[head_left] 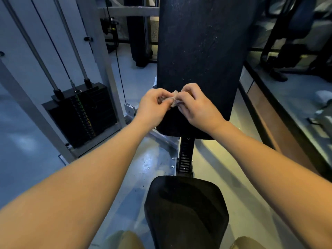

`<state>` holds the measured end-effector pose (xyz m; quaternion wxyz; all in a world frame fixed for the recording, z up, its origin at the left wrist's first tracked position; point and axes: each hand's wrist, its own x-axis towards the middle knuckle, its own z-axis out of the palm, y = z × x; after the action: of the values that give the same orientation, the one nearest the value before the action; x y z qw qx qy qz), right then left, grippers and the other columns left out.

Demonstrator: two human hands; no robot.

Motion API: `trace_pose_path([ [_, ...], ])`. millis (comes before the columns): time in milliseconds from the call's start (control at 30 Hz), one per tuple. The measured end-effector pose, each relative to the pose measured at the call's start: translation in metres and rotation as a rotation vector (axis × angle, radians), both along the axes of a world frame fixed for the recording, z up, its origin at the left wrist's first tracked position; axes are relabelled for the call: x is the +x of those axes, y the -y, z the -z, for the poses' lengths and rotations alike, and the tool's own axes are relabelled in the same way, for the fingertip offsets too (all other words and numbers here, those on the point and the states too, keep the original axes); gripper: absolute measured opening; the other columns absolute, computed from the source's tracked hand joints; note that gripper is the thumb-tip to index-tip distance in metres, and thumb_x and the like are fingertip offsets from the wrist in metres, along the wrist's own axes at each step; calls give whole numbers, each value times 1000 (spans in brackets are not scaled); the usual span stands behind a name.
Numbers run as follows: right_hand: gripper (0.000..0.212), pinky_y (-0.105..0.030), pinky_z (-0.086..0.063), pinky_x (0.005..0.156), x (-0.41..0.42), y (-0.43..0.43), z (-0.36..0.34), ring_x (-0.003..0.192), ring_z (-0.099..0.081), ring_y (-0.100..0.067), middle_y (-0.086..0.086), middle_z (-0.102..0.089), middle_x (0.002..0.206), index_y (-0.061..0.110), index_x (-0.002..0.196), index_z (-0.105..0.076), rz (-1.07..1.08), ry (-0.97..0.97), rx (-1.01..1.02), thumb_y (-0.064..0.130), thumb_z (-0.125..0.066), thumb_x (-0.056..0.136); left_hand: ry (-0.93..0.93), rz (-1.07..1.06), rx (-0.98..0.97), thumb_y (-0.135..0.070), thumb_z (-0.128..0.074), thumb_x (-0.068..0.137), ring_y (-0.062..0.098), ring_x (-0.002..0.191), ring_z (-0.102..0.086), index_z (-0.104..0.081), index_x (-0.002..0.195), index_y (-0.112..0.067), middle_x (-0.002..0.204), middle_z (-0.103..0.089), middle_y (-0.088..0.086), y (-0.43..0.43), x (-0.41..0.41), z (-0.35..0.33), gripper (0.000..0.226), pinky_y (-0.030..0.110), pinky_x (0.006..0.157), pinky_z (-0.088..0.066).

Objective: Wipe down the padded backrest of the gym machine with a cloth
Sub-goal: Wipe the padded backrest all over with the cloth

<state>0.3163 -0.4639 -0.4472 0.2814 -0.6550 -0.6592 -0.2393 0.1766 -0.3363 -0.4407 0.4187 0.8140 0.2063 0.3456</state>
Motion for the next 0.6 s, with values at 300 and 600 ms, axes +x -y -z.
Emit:
trace_pose_path([
  [300, 35, -47, -52, 73, 17, -33, 9, 93, -53, -31, -13, -61, 108, 5, 126, -65, 178, 13, 0, 11, -46, 98, -173, -130, 465, -11, -54, 97, 23, 87, -56, -63, 116, -20, 105, -49, 2, -10, 27, -8, 23, 35, 76, -48],
  [600, 33, -38, -50, 65, -6, 2, 134, 92, -52, -28, -13, -63, 111, 1, 117, -66, 96, -2, -204, -1, -71, 85, -383, -48, 392, -15, -54, 94, 28, 81, -57, -63, 119, -16, 104, -53, 6, 18, -5, 125, 26, 42, 68, -50],
])
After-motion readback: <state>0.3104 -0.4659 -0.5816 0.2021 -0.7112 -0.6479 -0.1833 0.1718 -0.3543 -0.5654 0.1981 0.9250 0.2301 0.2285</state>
